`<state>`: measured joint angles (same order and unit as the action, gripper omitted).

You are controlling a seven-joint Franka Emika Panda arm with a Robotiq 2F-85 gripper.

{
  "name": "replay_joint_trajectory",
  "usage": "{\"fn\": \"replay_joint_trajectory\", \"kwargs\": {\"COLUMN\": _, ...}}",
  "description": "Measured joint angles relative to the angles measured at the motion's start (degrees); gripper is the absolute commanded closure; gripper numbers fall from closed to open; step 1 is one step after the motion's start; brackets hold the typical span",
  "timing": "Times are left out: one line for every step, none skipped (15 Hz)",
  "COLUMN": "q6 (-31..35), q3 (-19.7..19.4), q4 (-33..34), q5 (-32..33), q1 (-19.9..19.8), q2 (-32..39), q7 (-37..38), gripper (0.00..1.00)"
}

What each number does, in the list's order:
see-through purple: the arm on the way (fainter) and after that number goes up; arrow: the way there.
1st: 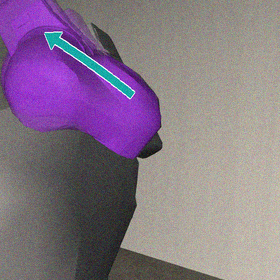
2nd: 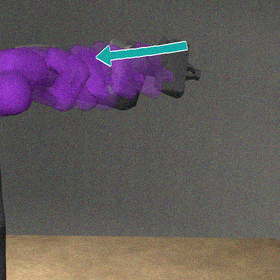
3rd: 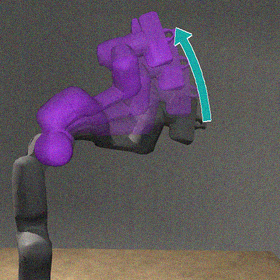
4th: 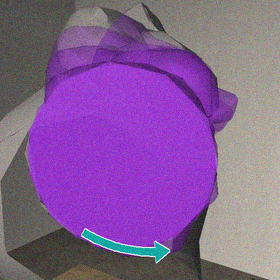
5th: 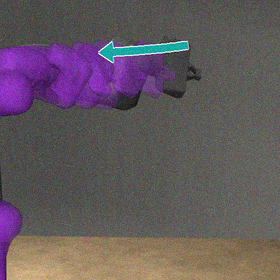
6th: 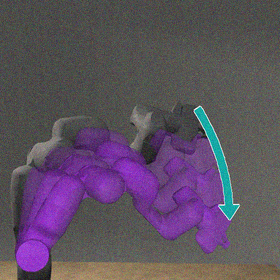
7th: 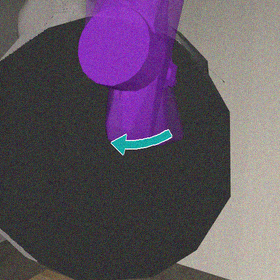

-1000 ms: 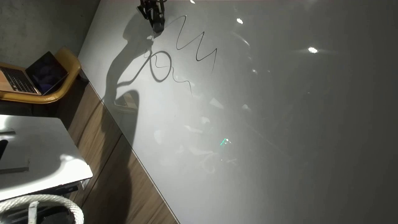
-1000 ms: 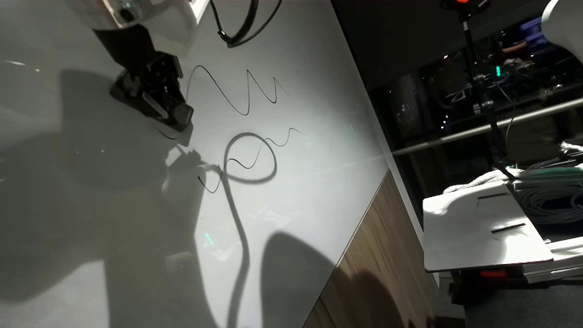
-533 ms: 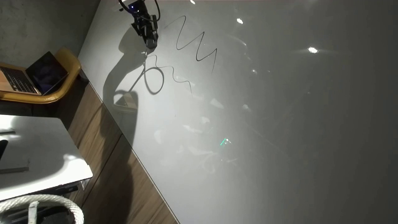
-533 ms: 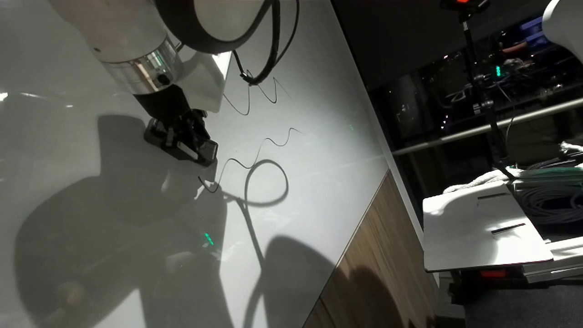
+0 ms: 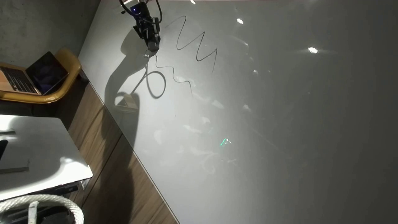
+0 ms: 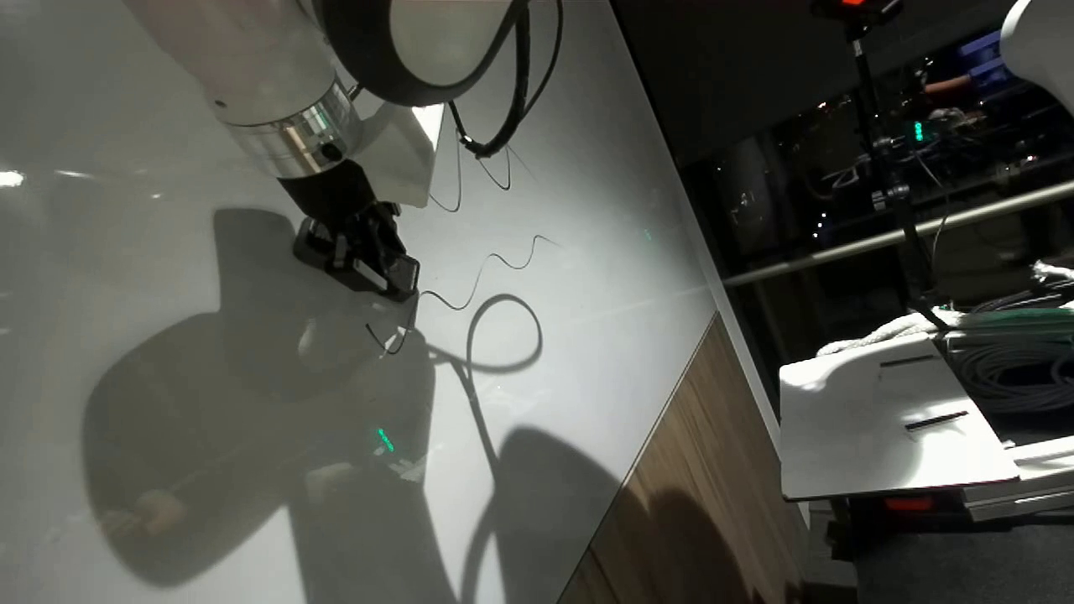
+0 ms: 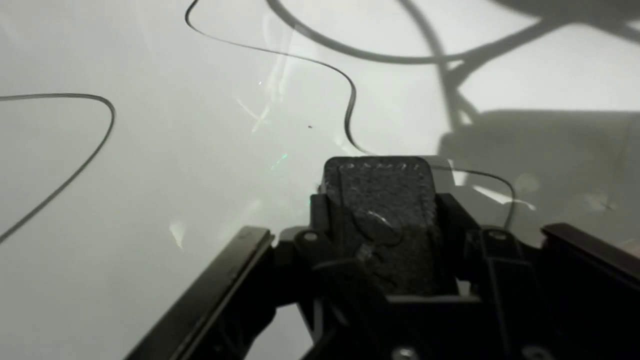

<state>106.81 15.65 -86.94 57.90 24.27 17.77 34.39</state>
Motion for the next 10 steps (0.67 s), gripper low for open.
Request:
{"fn": "replay_joint_trajectory", "kwargs": {"q6": 0.6, "q3": -0.3, "q4": -1.3, "q5": -0.1, "q1": -0.6, "q2": -1.2, "q7": 0.0, "gripper": 0.71}}
{"fn": "replay_joint_trajectory", "kwargs": {"q6": 1.2, "q3": -0.6, "q4": -2.7, "q5": -0.1, "q1": -1.3, "q2": -2.6, "q7": 0.0, "gripper": 0.71}}
{"fn": "replay_joint_trajectory", "kwargs": {"q6": 1.8, "q3": -0.9, "q4": -4.0, "q5": -0.1, "q1": -2.1, "q2": -4.1, "q7": 0.0, "gripper": 0.71}}
{"fn": "replay_joint_trajectory", "kwargs": {"q6": 2.5, "q3": -1.2, "q4": -5.3, "q5": -0.1, "q1": -2.9, "q2": -5.8, "q7": 0.0, "gripper": 0.71}}
{"fn": "replay_joint_trajectory", "kwargs": {"q6": 3.2, "q3": -1.6, "q4": -6.5, "q5": 0.0, "q1": -3.7, "q2": -7.5, "q7": 0.0, "gripper": 0.71}}
{"fn": "replay_joint_trajectory", "kwargs": {"q6": 3.7, "q3": -1.9, "q4": -7.5, "q5": 0.1, "q1": -4.6, "q2": -9.3, "q7": -0.1, "gripper": 0.71}}
{"fn": "replay_joint_trajectory", "kwargs": {"q6": 4.2, "q3": -2.3, "q4": -8.2, "q5": 0.1, "q1": -5.4, "q2": -11.0, "q7": -0.2, "gripper": 0.71}}
{"fn": "replay_joint_trajectory", "kwargs": {"q6": 4.6, "q3": -2.7, "q4": -8.8, "q5": 0.1, "q1": -6.3, "q2": -12.7, "q7": -0.6, "gripper": 0.71}}
{"fn": "replay_joint_trajectory", "kwargs": {"q6": 4.9, "q3": -3.1, "q4": -9.0, "q5": 0.2, "q1": -7.3, "q2": -14.4, "q7": -1.1, "gripper": 0.71}}
{"fn": "replay_joint_trajectory", "kwargs": {"q6": 5.0, "q3": -3.6, "q4": -9.0, "q5": 0.2, "q1": -8.3, "q2": -16.0, "q7": -1.9, "gripper": 0.71}}
